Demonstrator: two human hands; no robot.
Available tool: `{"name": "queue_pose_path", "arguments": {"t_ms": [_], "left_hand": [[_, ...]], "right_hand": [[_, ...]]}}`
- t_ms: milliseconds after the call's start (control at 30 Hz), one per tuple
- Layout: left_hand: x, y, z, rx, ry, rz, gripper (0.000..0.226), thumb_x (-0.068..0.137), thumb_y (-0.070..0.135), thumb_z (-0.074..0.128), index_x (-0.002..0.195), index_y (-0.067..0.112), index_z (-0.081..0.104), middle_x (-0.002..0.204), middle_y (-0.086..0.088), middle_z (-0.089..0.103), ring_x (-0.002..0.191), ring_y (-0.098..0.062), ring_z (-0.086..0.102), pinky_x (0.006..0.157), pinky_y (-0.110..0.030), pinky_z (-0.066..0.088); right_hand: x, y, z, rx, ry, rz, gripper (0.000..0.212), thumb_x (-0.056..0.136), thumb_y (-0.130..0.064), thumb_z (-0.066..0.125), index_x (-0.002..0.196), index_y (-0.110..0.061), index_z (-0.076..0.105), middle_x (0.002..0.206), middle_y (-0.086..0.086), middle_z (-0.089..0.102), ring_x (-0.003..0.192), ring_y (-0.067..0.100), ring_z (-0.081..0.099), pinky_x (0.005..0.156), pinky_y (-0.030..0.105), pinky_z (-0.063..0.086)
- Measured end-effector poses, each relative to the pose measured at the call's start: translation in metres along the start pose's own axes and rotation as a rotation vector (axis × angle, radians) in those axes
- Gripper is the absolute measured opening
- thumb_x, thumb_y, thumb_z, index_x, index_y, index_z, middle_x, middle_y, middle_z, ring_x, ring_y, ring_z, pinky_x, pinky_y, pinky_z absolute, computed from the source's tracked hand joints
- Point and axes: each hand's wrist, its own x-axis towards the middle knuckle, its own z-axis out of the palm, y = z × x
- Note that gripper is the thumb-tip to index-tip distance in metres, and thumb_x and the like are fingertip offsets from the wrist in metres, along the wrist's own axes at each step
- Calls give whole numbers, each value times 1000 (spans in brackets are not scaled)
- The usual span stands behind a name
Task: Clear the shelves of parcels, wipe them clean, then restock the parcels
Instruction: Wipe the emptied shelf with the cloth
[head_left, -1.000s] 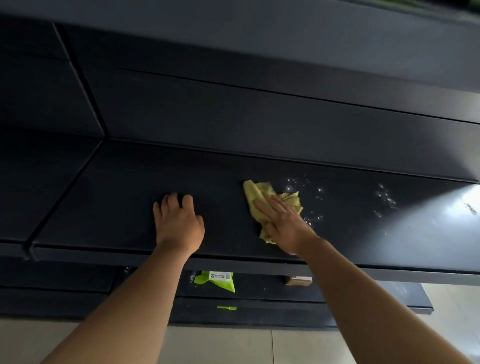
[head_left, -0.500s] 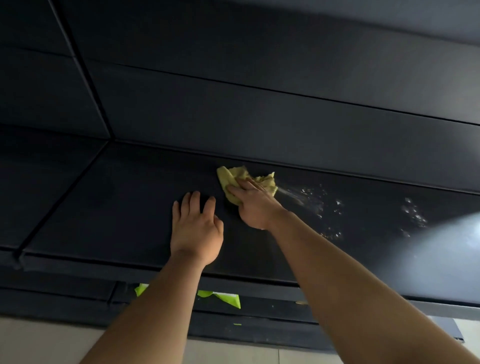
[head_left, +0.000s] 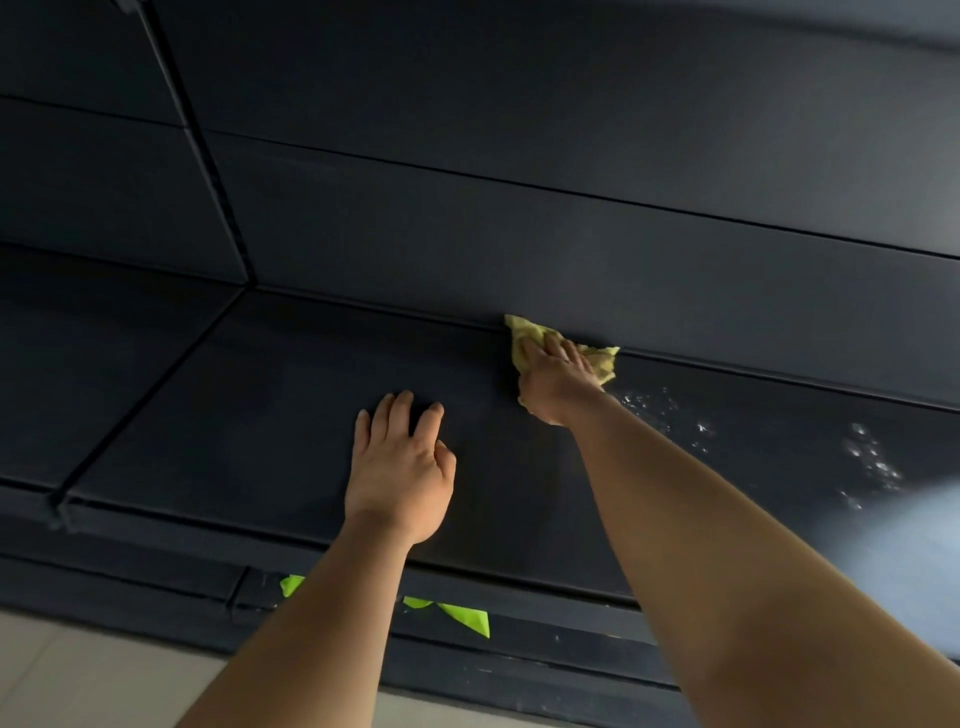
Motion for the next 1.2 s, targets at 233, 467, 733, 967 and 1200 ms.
{"name": "queue_pose_path", "arguments": {"t_ms": [233, 467, 733, 967, 1200], "left_hand": [[0, 1, -2, 11, -3, -3, 50, 95, 36, 27, 145, 27, 30, 153, -6, 24, 143, -25, 18, 119, -45, 9], [0, 1, 0, 21, -17, -2, 50, 96, 36, 25, 145, 25, 29, 153, -9, 23, 142, -27, 18, 119, -47, 9], [-1, 0, 2, 16, -31, 1, 50, 96, 34, 28, 145, 22, 32, 153, -13, 24, 143, -31, 18, 118, -50, 9], [-2, 0, -2, -27, -46, 24, 50, 97, 33, 28, 146, 21, 33, 154, -14, 23, 144, -31, 16, 119, -50, 9], [-2, 2, -6, -24, -64, 31, 50, 97, 32, 28, 145, 20, 33, 154, -15, 22, 143, -33, 15, 118, -53, 8]], "right_hand": [[-24, 59, -5, -30, 4, 254, 74, 89, -62, 28, 153, -31, 5, 162, 1, -3, 148, 29, -4, 118, 46, 3], [-62, 66, 2, -38, -18, 414, 79, 87, -66, 25, 153, -34, -5, 161, 9, -8, 146, 35, -9, 116, 55, 1], [-103, 11, 28, -55, -33, 474, 80, 88, -63, 20, 152, -30, -16, 159, 19, -16, 143, 46, -16, 112, 65, -4], [-130, 20, 33, -15, -15, 456, 81, 87, -71, 21, 150, -38, -18, 158, 14, -23, 144, 39, -20, 114, 59, -4], [-180, 69, 27, 35, 58, 654, 77, 88, -72, 20, 152, -40, -11, 161, 8, -16, 146, 35, -17, 117, 55, -5]]}}
